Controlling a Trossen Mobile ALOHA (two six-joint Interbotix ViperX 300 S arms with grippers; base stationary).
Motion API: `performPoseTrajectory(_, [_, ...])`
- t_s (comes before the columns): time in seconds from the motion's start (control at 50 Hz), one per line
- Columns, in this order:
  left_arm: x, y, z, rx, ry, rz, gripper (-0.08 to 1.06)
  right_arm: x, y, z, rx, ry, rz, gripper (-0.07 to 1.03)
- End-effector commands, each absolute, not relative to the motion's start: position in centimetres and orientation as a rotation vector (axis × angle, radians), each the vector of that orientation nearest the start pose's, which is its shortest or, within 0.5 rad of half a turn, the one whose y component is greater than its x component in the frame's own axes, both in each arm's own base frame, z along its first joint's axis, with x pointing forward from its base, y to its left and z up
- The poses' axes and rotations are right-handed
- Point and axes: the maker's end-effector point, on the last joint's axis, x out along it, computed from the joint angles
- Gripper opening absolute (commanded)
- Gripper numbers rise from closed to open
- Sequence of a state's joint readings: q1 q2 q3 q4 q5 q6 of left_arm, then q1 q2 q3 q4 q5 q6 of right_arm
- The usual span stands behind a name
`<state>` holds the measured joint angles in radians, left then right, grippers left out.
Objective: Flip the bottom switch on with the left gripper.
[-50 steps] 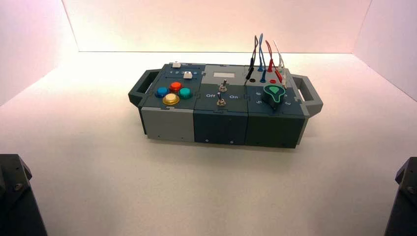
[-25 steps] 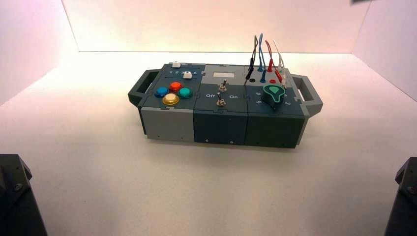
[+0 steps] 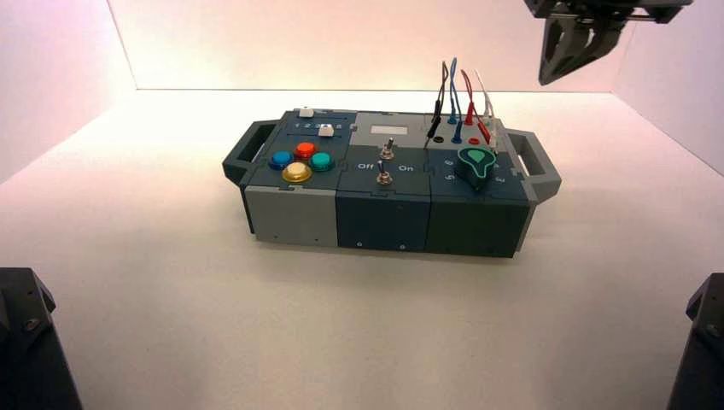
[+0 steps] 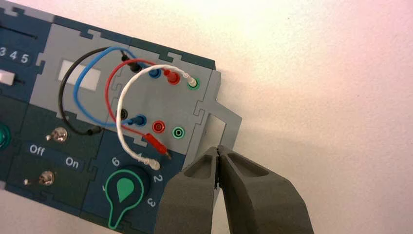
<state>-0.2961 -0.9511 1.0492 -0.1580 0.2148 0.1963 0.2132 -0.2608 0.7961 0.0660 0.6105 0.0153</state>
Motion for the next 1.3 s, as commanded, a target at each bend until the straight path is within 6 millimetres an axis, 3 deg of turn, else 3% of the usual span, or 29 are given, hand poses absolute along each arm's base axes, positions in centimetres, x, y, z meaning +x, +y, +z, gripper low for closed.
performPoseTrajectory(0.02, [24.7,-9.6,27.7,0.089,0.296,-0.385,-0.03,31.3,7.7,11.9,-0.027,1.148,0.185,-0.02])
performPoseTrajectory(0.28, [24.7,-9.8,27.3,0.094,0.318,-0.392,-0.03,30.0,7.5,7.3,-0.028,1.291,0.170,-0.02])
performPoseTrajectory(0.44, [25.5,-11.6,25.1,0.128,0.430,-0.448,-0.03,30.2,7.8,5.4,-0.018,1.354,0.163,-0.02])
performPoseTrajectory(0.86, [28.0,-15.9,19.0,0.230,0.708,-0.544,-0.03,30.7,7.9,3.9,-0.023,1.413,0.160,-0.02])
performPoseTrajectory(0.96, [28.1,-16.3,18.5,0.250,0.744,-0.560,-0.03,30.7,7.9,3.8,-0.025,1.417,0.161,-0.02])
performPoseTrajectory(1.02, [28.0,-18.1,16.9,0.328,0.859,-0.626,-0.03,30.8,7.9,4.0,-0.023,1.419,0.161,-0.02])
performPoseTrajectory(1.12, [27.9,-19.2,16.4,0.367,0.934,-0.663,-0.03,30.9,8.0,4.1,-0.018,1.418,0.162,-0.02])
performPoseTrajectory(1.3, [26.3,-21.2,15.1,0.436,1.048,-0.739,-0.03,30.8,8.1,4.1,-0.016,1.432,0.162,-0.02])
